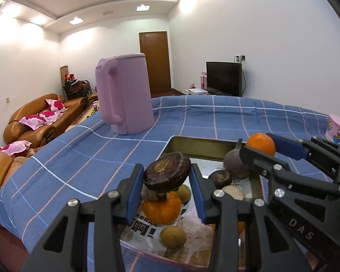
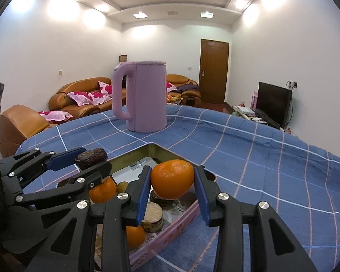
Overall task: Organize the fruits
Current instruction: 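Carry the orange and brown pastry over the tin tray, then lower the orange and pastry into the tin tray and open both grippers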
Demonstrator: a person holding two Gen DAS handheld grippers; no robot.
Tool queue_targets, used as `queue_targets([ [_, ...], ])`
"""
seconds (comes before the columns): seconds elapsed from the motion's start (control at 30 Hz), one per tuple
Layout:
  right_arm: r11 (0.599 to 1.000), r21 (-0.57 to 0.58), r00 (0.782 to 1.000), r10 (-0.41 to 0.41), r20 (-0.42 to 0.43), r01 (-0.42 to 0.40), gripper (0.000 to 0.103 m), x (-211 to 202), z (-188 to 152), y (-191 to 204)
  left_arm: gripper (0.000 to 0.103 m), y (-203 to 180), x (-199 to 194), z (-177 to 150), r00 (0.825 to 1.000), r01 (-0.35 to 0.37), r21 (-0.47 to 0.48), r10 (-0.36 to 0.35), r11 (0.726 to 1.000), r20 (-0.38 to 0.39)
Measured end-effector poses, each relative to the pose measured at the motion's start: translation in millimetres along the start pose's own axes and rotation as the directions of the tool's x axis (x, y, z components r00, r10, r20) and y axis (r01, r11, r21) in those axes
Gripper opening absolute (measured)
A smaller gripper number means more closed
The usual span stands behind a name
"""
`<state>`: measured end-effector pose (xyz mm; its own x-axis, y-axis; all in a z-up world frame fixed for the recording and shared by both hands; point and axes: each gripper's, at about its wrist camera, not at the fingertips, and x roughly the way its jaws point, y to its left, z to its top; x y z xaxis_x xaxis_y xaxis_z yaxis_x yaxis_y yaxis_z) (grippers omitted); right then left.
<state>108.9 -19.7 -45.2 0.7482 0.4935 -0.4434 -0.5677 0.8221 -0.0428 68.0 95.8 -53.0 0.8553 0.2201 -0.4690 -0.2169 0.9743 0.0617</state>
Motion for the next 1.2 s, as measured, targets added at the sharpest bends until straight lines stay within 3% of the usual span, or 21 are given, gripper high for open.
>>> queue_targets([
  [0.77,0.998,-0.001,0.991,0.059,-0.118,-0.059,0.04,25,-7,11,0.044,11,5,-10,0.999,0.011,0.015,-0.01,1.0,-0.047],
  [0.9,0.999,0.009,0.99,0.054,-0.129,-0.054,0.043,26,-7,9,0.051,13,3,-11,0.999,0.01,0.007,-0.009,1.0,-0.048],
  [1.07,0.999,0.044,0.993,0.033,-0.111,-0.028,0.061,17,-8,0,0.072,20,-5,-11,0.999,0.012,-0.019,-0.013,1.0,-0.031],
  [1.2,0.998,0.064,0.996,0.017,-0.083,-0.012,0.063,2,-8,-4,0.077,20,-16,-10,1.0,0.016,-0.023,-0.016,1.0,-0.007],
])
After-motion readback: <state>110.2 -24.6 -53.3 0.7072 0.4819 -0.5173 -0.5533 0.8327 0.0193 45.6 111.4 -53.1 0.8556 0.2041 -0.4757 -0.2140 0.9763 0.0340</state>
